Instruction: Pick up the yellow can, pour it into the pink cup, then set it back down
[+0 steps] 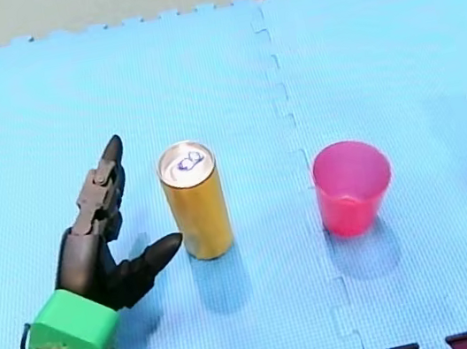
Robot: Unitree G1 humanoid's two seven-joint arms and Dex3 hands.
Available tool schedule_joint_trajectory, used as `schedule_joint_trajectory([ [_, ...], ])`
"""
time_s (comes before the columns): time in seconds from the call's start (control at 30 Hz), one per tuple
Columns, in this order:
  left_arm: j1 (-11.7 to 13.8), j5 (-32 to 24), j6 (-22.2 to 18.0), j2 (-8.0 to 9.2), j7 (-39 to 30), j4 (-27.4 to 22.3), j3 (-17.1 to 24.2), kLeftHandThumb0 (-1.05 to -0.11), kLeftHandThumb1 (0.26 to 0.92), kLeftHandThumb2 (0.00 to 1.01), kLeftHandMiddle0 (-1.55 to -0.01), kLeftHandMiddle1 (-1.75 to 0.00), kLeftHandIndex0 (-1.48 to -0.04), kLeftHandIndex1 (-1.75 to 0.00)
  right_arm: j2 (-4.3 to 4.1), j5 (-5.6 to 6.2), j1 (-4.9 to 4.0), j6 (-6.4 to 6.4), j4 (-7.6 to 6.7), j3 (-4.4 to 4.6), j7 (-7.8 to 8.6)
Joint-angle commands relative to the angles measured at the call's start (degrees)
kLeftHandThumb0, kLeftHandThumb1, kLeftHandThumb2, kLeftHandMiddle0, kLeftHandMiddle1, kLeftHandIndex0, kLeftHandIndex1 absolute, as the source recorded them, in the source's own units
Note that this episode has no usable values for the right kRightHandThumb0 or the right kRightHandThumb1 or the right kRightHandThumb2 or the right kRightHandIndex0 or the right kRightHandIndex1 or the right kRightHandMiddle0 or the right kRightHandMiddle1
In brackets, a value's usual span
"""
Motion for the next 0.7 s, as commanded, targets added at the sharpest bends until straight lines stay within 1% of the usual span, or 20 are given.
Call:
schedule_joint_trajectory([
  [0.0, -0.4, -0.6, -0.4, -0.09, -0.6, 0.6, 0.4, -1.048, 0.920, 0.02, -0.13, -0.02, -0.14, -0.01, -0.40, 0.25, -0.27, 0.20, -0.07, -0.24, 0.04],
  [0.1, -0.6, -2.2, -0.4, -0.84, -2.4, 1.4, 1.1, -1.048, 0.919, 0.02, -0.14, -0.02, -0.14, -0.01, -0.43, 0.42, -0.29, 0.33, -0.13, -0.36, 0.13],
  [0.23, -0.8, -3.9, -0.1, -1.89, -4.3, 2.3, 1.8, -1.048, 0.896, 0.00, -0.14, -0.02, -0.14, 0.00, -0.42, 0.80, -0.28, 0.60, -0.26, -0.64, 0.33],
  [0.43, -1.0, -6.4, 1.0, -2.80, -7.5, 2.6, 3.1, -1.048, 0.877, 0.00, -0.14, -0.01, -0.15, -0.01, -0.51, 0.99, -0.14, 0.63, -0.38, -0.88, 0.74],
  [0.67, -1.3, -7.1, 1.7, -3.55, -8.9, 2.9, 3.7, -1.048, 0.865, 0.00, -0.14, -0.01, -0.15, -0.01, -0.62, 0.99, -0.12, 0.70, -0.48, -0.91, 0.86],
])
